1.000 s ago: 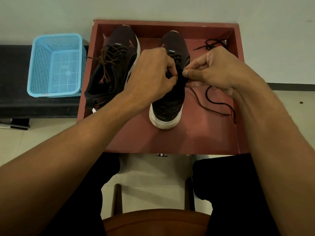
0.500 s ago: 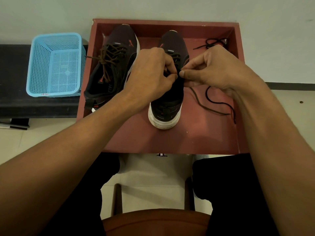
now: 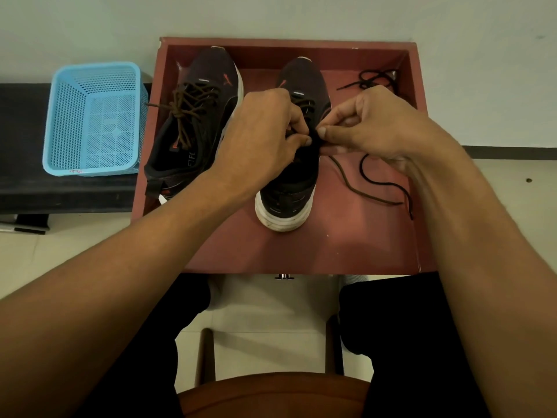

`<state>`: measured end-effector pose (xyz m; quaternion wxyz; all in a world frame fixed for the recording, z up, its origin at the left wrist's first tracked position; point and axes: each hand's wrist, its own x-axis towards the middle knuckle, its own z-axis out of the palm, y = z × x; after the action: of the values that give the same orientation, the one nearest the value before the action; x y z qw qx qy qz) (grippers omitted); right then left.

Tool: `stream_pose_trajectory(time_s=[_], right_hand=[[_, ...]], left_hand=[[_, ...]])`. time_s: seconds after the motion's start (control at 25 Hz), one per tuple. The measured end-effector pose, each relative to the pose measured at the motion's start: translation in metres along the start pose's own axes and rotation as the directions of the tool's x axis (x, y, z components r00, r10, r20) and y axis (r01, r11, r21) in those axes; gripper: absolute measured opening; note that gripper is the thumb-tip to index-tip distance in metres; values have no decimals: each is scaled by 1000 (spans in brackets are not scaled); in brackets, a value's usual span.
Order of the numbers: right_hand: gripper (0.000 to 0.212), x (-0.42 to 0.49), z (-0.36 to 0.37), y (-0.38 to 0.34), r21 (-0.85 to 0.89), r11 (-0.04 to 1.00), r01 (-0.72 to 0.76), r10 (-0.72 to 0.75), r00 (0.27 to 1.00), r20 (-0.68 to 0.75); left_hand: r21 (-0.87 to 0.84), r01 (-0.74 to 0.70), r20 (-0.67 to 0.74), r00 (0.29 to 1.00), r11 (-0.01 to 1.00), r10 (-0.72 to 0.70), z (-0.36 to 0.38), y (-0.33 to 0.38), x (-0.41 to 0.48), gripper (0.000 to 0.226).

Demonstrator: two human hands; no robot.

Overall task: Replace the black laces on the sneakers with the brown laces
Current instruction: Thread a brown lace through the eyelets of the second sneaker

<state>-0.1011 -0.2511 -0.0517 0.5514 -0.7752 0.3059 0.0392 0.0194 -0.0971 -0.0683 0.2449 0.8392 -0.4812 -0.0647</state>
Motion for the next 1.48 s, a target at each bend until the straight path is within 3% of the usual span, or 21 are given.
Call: stream_pose_trajectory(time_s=[0.2, 0.36, 0.56, 0.72, 0.84, 0.92, 1.0, 1.08, 1.2, 1.48], right_hand=[[9, 3, 3, -1, -8, 999, -37, 37, 999, 5], [16, 4, 0, 0, -61, 986, -155, 156, 988, 12], [16, 5, -4, 5, -17, 975, -223, 223, 973, 60], [17, 5, -16, 12, -215, 948, -234, 235, 972, -23], [13, 1, -17, 12, -389, 909, -151, 157, 987, -18], [4, 0, -18, 8, -455, 890, -44, -1, 995, -99], [9, -1, -19, 3, -446, 890, 98, -199, 962, -186], [10, -1, -16, 0, -409, 886, 218, -301, 942, -150], [8, -1, -5, -3, -476, 833, 281, -316, 949, 7], [11, 3, -6, 1, -442, 862, 247, -276, 961, -2]], left_hand=[[30, -1, -3, 1000, 1000, 1, -1, -8, 0, 15], [-21, -121, -12, 993, 992, 121, -2, -6, -5, 31], [-92, -139, 14, 990, 986, 141, -4, -10, -3, 19], [-129, -117, 39, 992, 985, 123, -5, -12, -2, 18], [-133, -112, 44, 992, 985, 119, -6, -14, -2, 16], [-138, -105, 45, 993, 985, 112, -6, -15, -2, 17], [-152, -103, 48, 993, 983, 111, -7, -16, -2, 17], [-164, -99, 52, 993, 981, 109, -7, -17, -3, 18], [-156, -106, 49, 992, 982, 115, -9, -18, -3, 17], [-166, -93, 53, 993, 982, 103, -10, -14, -3, 19]])
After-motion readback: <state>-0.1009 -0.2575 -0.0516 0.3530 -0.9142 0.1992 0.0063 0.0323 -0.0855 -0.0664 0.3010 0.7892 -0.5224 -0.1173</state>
